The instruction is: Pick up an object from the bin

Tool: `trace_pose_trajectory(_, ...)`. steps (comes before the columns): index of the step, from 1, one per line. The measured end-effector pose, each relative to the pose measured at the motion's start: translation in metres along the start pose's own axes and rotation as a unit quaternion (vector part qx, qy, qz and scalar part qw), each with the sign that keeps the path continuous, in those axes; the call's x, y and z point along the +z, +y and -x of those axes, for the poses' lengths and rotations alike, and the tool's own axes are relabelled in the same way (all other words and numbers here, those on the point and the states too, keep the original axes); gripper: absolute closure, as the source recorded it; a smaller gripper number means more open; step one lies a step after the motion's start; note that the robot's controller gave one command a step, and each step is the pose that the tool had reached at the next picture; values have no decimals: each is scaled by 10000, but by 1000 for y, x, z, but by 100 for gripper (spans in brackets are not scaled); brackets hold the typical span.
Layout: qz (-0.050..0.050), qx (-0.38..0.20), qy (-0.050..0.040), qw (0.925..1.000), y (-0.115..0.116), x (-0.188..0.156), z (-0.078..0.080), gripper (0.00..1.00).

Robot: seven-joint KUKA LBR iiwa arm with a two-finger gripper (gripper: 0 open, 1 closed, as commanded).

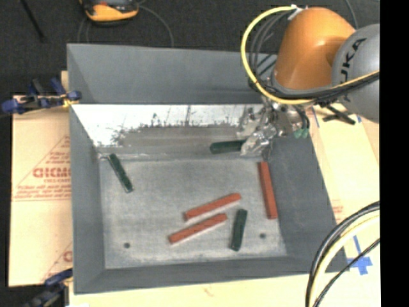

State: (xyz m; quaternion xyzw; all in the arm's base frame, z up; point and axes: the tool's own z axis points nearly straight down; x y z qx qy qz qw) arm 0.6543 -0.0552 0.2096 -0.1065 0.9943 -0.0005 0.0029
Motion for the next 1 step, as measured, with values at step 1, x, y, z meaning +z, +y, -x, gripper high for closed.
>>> trace_pose_trajectory(1,1,0,3,10000,0,0,0,100)
